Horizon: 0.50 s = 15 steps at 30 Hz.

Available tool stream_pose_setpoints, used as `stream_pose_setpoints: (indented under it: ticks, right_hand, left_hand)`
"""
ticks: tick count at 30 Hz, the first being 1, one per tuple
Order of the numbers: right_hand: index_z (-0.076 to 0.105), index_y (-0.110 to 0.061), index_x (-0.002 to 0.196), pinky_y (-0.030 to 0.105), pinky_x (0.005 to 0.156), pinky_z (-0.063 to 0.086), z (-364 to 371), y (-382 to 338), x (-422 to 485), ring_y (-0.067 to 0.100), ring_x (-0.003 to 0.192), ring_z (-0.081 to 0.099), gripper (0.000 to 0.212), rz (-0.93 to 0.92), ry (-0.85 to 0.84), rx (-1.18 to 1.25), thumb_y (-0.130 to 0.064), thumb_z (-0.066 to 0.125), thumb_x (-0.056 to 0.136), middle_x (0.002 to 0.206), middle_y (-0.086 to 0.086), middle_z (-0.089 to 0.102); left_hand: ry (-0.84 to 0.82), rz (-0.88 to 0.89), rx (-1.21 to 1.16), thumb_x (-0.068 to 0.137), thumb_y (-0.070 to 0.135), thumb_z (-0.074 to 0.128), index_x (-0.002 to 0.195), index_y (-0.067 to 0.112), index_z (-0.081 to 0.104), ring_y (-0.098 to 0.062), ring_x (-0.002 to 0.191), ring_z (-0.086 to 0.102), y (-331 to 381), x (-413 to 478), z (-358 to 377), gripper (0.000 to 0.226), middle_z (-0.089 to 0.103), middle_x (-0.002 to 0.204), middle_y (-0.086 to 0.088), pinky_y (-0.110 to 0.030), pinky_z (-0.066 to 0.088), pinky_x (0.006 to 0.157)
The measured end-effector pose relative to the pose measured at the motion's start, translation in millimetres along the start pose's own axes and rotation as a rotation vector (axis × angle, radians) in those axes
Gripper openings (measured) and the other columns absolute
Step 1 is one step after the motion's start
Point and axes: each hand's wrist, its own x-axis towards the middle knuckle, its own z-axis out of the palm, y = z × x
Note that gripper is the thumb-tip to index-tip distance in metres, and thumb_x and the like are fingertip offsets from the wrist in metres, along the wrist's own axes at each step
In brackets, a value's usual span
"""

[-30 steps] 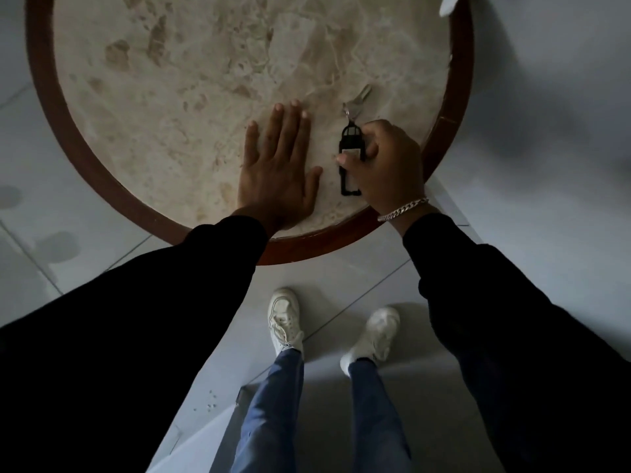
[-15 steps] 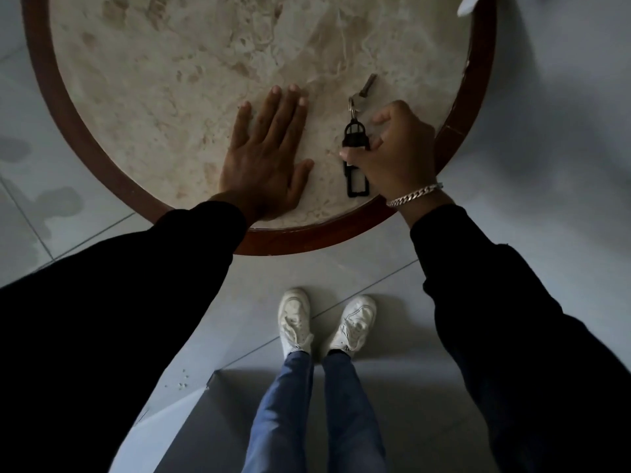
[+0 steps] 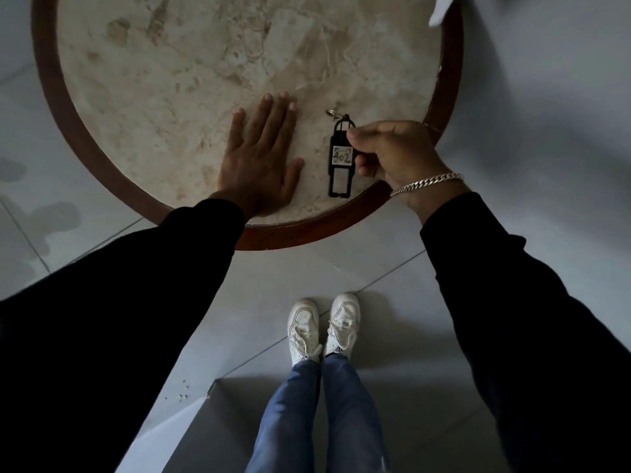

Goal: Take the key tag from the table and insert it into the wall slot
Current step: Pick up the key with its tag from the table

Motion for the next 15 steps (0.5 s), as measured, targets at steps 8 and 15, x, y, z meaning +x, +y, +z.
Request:
stream_pose_setpoints:
  ticks: [8, 15]
  right_hand:
    - [0.068, -0.008, 0.081, 0.018, 0.044, 0.052, -18.7, -24.4, -88.3, 0.005, 0.042, 0.056, 0.007, -0.037, 0.012, 0.058, -0.003, 0.068, 0.086, 0.062, 0.007, 0.059]
    - [0.070, -0.012, 0.074, 0.022, 0.045, 0.054, -47.8, -65.1, -172.7, 0.010, 0.045, 0.060, 0.012, -0.086, 0.056, 0.134, -0.003, 0.072, 0.082, 0.054, 0.002, 0.065]
  left_hand:
    - [-0.253, -0.063, -0.145, 0.104, 0.040, 0.031, 0.159, 0.007, 0.006, -0.026, 0.159, -0.002, 41.1, -19.4, -60.3, 0.069, 0.001, 0.171, -0.011, -0.052, 0.005, 0.130]
    - [-0.172, 0.107, -0.169, 0.103, 0.042, 0.034, 0.159, 0.005, 0.007, -0.029, 0.159, 0.001, 100.2, -52.4, -157.5, 0.072, 0.004, 0.170, -0.015, -0.054, 0.007, 0.130]
